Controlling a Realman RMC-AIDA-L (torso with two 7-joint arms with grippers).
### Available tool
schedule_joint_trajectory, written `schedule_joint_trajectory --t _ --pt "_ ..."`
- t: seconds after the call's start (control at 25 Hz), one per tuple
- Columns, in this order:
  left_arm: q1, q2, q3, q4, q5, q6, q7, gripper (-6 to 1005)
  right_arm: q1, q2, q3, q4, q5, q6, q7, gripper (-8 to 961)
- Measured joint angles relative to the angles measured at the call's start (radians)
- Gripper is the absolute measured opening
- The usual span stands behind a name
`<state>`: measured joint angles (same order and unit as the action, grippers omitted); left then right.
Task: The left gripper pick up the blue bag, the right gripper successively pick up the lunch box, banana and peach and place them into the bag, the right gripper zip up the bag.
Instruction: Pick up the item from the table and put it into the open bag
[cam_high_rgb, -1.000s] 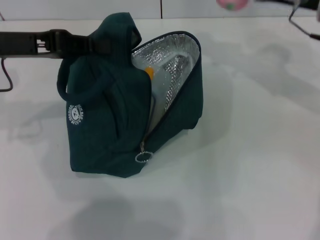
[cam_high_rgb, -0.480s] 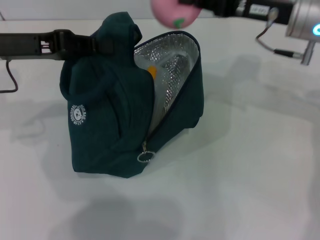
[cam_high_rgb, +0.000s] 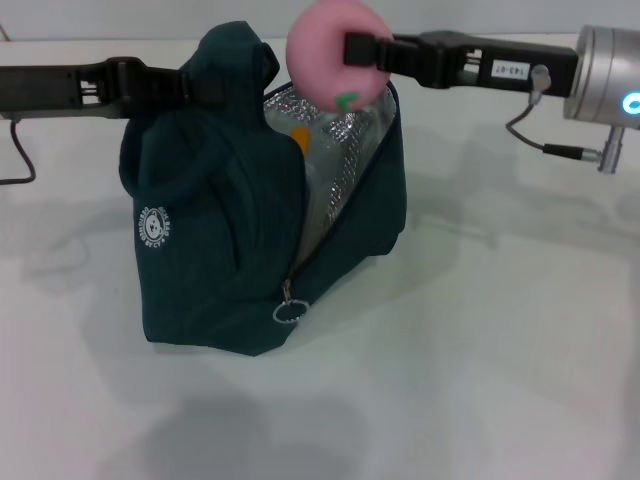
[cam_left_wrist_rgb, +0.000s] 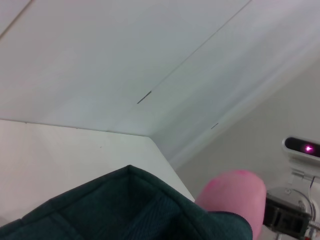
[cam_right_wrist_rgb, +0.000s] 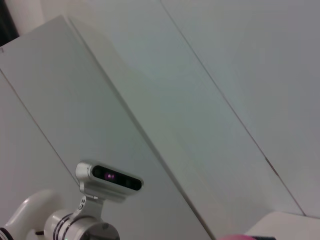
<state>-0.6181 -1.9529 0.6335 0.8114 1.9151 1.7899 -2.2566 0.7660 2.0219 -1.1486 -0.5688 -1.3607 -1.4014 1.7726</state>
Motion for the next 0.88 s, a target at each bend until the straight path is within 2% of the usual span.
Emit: schedule_joint_trajectory --t 0.2,0.56,0.8,0.88 --pt "0.000 0.000 0.001 0.000 0.000 0.004 0.000 36 -0.005 0.000 -0.021 0.000 -0.006 0.013 -0.015 62" --pt "-0.002 -0.001 0.006 0.000 -0.001 0.013 -0.003 36 0.028 -0.001 -0.066 0.000 -0.007 0.069 -0.030 97" --pt "-0.001 -0.001 0.006 0.000 -0.001 0.015 -0.003 36 0.024 -0.001 -0.080 -0.010 -0.003 0.064 -0.036 253" --pt "0.000 -0.001 0.006 0.000 -0.001 0.016 -0.003 36 0.019 -0.003 -0.076 -0.011 -0.002 0.059 -0.037 348"
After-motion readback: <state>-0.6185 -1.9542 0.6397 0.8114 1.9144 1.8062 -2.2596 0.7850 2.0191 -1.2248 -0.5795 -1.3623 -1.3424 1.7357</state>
